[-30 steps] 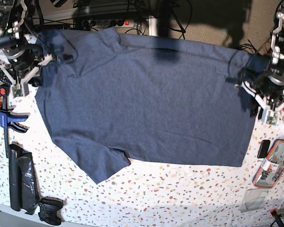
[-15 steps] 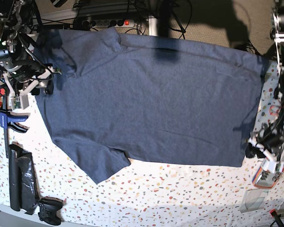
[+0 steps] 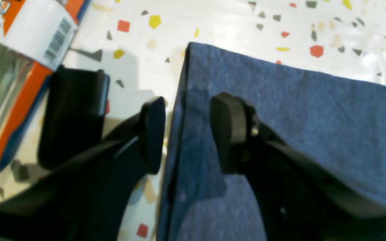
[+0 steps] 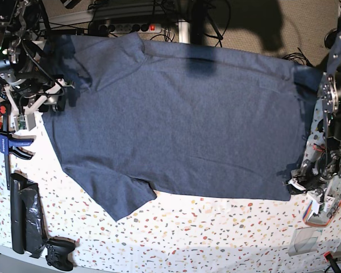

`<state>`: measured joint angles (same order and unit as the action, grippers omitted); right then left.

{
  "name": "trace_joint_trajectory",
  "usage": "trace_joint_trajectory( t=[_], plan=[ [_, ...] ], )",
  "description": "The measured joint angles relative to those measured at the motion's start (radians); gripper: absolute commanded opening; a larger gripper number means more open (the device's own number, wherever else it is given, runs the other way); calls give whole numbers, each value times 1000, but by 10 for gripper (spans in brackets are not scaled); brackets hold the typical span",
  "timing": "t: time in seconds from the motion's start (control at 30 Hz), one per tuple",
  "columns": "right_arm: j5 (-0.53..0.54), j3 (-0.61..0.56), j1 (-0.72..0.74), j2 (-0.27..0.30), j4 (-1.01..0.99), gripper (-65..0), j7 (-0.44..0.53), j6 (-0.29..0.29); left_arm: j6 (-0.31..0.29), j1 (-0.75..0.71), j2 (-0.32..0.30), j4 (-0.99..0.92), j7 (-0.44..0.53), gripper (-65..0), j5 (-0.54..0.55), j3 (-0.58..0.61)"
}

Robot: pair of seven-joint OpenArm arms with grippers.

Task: Fold the T-shirt properly
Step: 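Slide the left gripper along the shirt edge toward the hem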

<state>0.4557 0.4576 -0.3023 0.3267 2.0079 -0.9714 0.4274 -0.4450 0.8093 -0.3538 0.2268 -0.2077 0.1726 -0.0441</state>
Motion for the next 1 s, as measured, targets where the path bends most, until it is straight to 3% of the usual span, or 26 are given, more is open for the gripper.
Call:
trace_joint_trajectory(
  t=[0.1, 0.2, 0.33, 0.9, 1.0],
  plan=[
    [0, 0, 0, 0, 0, -392, -7, 0, 8, 2, 11, -33, 79, -401, -51, 0],
    [0, 0, 0, 0, 0, -392, -7, 0, 57, 3, 19, -33, 104, -401, -98, 0],
    [13, 0, 0, 0, 0, -392, -16, 0, 79, 1, 30, -33, 101, -401, -116, 0],
    [19, 0, 0, 0, 0, -392, -53, 4, 79, -5, 35, -53, 63, -401, -158, 0],
    [19, 0, 0, 0, 0, -392, -53, 4, 144, -15, 36, -52, 86, -401, -168, 0]
  ],
)
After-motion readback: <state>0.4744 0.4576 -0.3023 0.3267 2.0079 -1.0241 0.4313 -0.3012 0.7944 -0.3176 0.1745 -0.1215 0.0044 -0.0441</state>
